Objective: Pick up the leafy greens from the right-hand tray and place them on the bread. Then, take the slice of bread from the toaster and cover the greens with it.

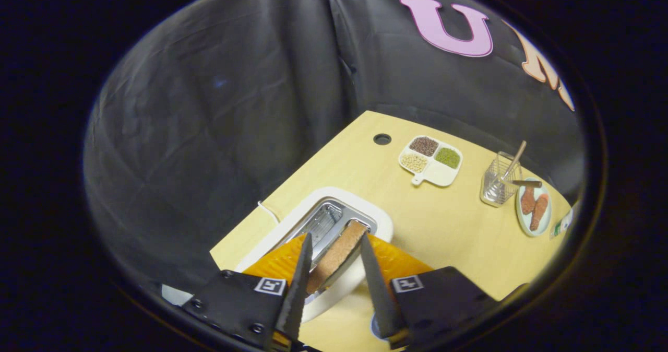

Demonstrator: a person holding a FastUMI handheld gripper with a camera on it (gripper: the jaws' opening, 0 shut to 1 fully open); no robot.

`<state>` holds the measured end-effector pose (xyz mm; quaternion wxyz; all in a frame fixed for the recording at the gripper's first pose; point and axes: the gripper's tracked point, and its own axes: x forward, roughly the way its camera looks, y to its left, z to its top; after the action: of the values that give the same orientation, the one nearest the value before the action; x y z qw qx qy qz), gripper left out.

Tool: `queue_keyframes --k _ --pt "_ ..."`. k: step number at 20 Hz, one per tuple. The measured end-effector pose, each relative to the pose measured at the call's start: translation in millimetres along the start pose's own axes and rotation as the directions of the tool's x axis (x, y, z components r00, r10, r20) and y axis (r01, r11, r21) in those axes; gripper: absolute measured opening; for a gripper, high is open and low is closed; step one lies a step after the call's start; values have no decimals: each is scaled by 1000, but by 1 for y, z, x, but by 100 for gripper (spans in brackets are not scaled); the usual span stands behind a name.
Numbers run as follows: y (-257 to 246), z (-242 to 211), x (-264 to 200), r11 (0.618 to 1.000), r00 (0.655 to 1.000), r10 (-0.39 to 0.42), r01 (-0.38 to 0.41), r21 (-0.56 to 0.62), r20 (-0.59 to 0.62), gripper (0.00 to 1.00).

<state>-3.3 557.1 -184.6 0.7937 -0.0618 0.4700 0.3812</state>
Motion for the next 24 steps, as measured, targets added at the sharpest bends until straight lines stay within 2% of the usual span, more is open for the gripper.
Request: queue_keyframes --k 3,5,6,18,24 --pt "0 -1 0 1000 1000 -8 8 -1 1 35" --pt "7 -5 -5 1000 1000 16 -16 5 -18 23" --pt "4 -4 -7 1000 1000 -2 2 -6 -5 16" --pt "-20 18 -94 989 980 70 -92 112 188 7" --pt "-57 3 -125 987 975 14 -50 153 224 6"
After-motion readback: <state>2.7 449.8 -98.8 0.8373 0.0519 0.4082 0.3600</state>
